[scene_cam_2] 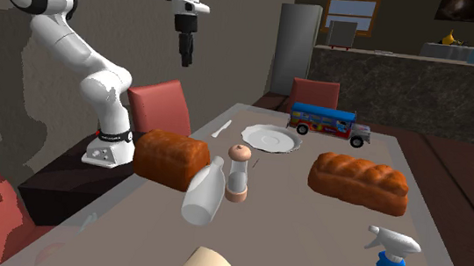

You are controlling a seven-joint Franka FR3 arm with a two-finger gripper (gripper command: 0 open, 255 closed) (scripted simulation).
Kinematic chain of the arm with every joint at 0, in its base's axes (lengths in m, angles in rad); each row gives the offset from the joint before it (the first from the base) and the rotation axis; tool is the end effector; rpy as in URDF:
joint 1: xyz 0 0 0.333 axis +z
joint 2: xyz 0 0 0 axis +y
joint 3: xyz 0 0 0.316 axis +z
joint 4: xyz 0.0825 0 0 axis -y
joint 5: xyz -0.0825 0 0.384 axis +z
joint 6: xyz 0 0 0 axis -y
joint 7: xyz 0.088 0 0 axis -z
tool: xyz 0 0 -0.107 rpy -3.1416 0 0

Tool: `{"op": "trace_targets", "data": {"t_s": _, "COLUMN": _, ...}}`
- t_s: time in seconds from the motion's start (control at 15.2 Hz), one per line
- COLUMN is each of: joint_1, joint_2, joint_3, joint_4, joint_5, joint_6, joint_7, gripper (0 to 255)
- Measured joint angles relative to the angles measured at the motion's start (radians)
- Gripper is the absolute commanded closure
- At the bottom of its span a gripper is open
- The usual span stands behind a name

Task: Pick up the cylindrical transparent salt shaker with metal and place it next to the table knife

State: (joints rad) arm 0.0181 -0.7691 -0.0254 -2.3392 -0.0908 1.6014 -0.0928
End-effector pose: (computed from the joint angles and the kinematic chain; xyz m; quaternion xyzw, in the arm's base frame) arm 0.3148 -0.0142 0.5962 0.9981 0.0468 0.0138 0.0372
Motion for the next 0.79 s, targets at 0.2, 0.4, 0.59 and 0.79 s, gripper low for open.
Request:
{"op": "trace_targets", "data": {"t_s": 0.2, "joint_1": -0.006, "joint_2": 0.03, "joint_3": -0.02, "joint_4": -0.001, "joint_5": -0.01, "joint_6": 0.028, "joint_7": -0.018, "gripper": 0}}
{"op": "trace_targets", "data": {"t_s": 0.4, "joint_1": -0.018, "joint_2": 0.105, "joint_3": -0.066, "joint_4": 0.019, "joint_5": -0.032, "joint_6": 0.08, "joint_7": -0.064, "gripper": 0}}
{"op": "trace_targets", "data": {"t_s": 0.59, "joint_1": -0.031, "joint_2": 0.188, "joint_3": -0.118, "joint_4": 0.04, "joint_5": -0.05, "joint_6": 0.138, "joint_7": -0.117, "gripper": 0}}
{"op": "trace_targets", "data": {"t_s": 0.79, "joint_1": -0.04, "joint_2": 0.274, "joint_3": -0.165, "joint_4": 0.063, "joint_5": -0.06, "joint_6": 0.196, "joint_7": -0.166, "gripper": 0}}
